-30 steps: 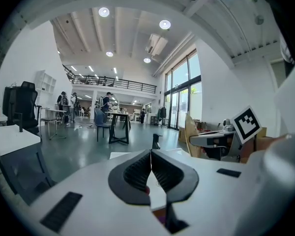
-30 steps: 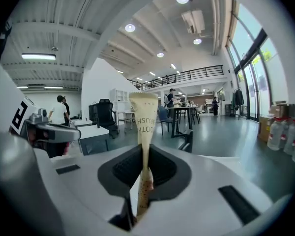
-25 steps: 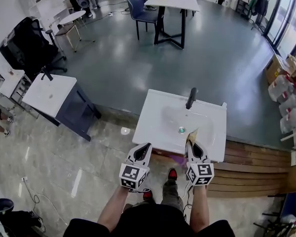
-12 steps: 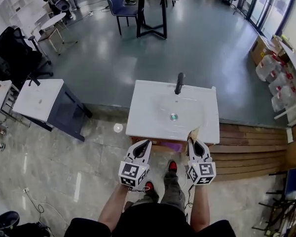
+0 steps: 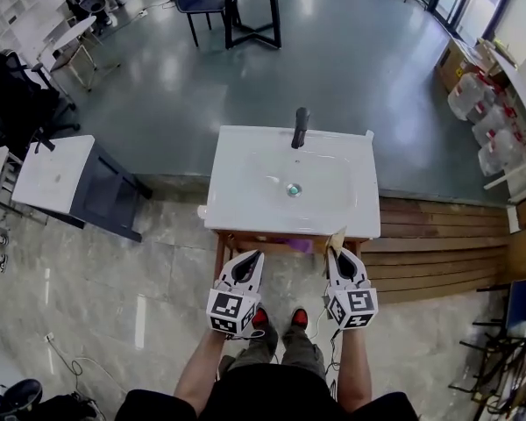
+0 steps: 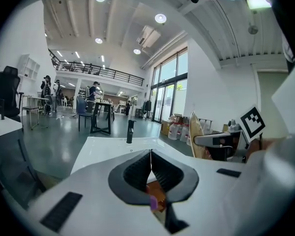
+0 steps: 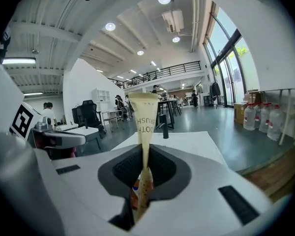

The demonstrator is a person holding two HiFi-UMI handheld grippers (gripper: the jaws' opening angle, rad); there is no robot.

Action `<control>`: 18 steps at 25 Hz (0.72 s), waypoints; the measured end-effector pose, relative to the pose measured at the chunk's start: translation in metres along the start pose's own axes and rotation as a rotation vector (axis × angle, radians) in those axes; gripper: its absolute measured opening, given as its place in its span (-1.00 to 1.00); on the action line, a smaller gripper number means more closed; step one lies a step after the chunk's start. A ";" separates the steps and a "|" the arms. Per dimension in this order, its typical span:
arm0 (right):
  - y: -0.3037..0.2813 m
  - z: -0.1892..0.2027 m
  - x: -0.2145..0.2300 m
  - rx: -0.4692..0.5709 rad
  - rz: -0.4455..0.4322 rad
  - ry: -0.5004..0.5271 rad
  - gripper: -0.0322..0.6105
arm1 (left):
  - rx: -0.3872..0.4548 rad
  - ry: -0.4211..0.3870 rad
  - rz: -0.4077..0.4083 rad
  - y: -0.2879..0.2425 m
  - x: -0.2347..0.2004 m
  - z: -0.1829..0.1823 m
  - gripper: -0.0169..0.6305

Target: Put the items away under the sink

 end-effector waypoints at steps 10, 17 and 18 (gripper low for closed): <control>-0.004 0.054 0.024 -0.113 -0.077 -0.008 -0.76 | -0.048 0.062 -0.046 -0.021 0.031 0.035 -0.92; -0.028 0.093 0.021 -0.184 -0.154 0.058 -0.76 | -0.073 0.103 -0.099 -0.035 0.031 0.077 -0.92; -0.033 0.098 0.018 -0.195 -0.167 0.071 -0.76 | -0.074 0.106 -0.108 -0.038 0.029 0.082 -0.92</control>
Point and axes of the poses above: the fingertips, and each gripper's own axes: y backward along the fingers, x to its right, z out of its underside, the point moved 4 cm from there along y, backward along the fingers, and after that the axes turned 14 degrees about -x, right-handed, at the moved point
